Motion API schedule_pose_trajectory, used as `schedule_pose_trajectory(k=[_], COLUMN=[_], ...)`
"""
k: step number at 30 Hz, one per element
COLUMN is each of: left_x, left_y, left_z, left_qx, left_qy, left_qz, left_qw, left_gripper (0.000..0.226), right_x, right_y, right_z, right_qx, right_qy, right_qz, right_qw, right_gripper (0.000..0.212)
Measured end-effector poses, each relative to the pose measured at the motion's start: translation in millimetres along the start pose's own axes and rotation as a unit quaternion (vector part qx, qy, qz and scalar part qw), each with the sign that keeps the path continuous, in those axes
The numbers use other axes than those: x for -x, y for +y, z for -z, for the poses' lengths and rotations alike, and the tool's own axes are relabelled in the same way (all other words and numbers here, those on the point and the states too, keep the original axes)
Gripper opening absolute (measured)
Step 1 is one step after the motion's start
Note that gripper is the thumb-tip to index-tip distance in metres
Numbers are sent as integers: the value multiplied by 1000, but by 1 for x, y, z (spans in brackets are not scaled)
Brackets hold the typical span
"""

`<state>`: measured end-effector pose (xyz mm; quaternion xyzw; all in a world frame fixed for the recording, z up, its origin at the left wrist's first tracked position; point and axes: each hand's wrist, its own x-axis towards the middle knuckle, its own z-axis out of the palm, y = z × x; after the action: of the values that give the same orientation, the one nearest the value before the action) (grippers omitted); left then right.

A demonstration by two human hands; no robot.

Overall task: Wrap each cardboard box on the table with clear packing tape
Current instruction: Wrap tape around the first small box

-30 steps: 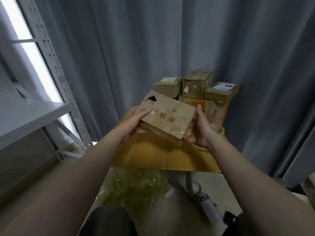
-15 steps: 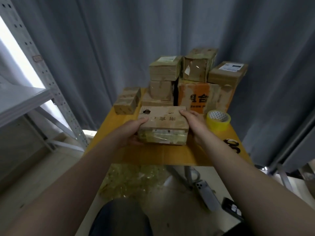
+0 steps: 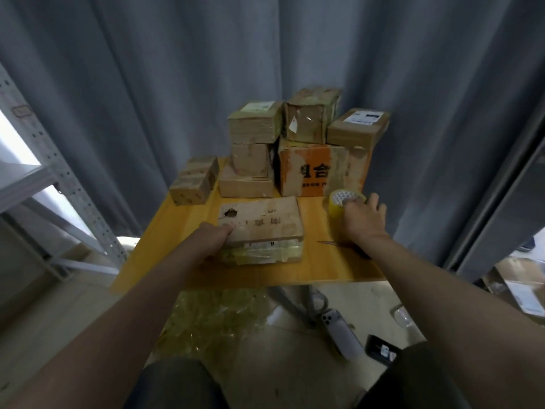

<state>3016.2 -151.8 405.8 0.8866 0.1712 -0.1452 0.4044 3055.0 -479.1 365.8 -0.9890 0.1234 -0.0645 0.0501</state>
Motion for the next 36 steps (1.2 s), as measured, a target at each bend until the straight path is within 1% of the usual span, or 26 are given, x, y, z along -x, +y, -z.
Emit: schedule_pose_trajectory(k=[1,2,3,4,5,6,7,8,10,11,12,13,14,15,16,17,18,19,20,22,24,26,28,31,33,36], left_x=[-3,-2,4,11,17,22,28,33,48,56,62,67,72,75,79,85,91,97,101,108,113,119,123,128,131,132], left_y=[2,6,13,20,28,37,45,52,66,72,78,82,83,82,79,75,70,65,59,49,40,34,28,22,19,18], left_z=[-1,-1,-1,-2,-2,-4,-6,-9,-17,-21,-25,-27,-28,-26,-23,-19,-16,-12,-9,-2,3,6,9,9,6,2], left_qx=[-32,-64,-89,-100,-97,-87,-62,-35,-3,-14,-29,-43,-45,-24,15,61,97,119,131,133,126,126,131,132,138,113], left_qy=[47,97,152,205,244,261,247,211,118,94,91,104,124,131,125,110,98,93,88,65,39,34,29,15,10,12], left_qz=[-6,-23,-52,-94,-144,-199,-250,-290,-329,-345,-361,-374,-387,-396,-402,-409,-418,-424,-428,-431,-431,-434,-435,-417,-396,-367], left_qw=[998,993,983,969,954,941,934,933,937,934,928,920,912,909,907,904,898,893,890,890,893,891,890,899,908,923], left_gripper=[74,74,67,56,47,40,33,31,39,47,53,54,51,43,33,22,16,16,16,15,12,16,14,10,11,21], right_x=[0,2,2,4,5,7,10,15,33,44,55,64,72,79,83,86,87,89,89,91,93,95,97,101,105,102], right_y=[7,11,14,13,10,4,-3,-12,-32,-41,-49,-55,-61,-65,-68,-70,-71,-72,-72,-75,-81,-88,-94,-102,-105,-107], right_z=[-4,-5,-6,-3,3,13,24,37,67,80,91,100,107,111,115,118,121,124,127,133,133,129,125,119,117,116], right_qx=[7,-20,-73,-156,-244,-327,-403,-469,-575,-617,-644,-658,-660,-653,-639,-627,-621,-624,-633,-634,-611,-606,-624,-626,-608,-549], right_qy=[7,13,18,25,33,43,56,64,58,47,27,-2,-33,-55,-59,-45,-23,-9,-12,-55,-105,-124,-97,-42,-10,14], right_qz=[1,-7,-21,-37,-46,-46,-37,-23,23,56,90,126,158,181,194,196,188,176,172,189,224,243,230,219,215,201], right_qw=[1000,1000,997,987,968,943,913,881,816,783,759,742,734,734,742,752,760,761,754,748,752,747,740,747,765,811], right_gripper=[27,25,22,21,22,21,18,21,28,30,30,28,25,20,17,17,21,28,36,45,40,30,19,16,15,10])
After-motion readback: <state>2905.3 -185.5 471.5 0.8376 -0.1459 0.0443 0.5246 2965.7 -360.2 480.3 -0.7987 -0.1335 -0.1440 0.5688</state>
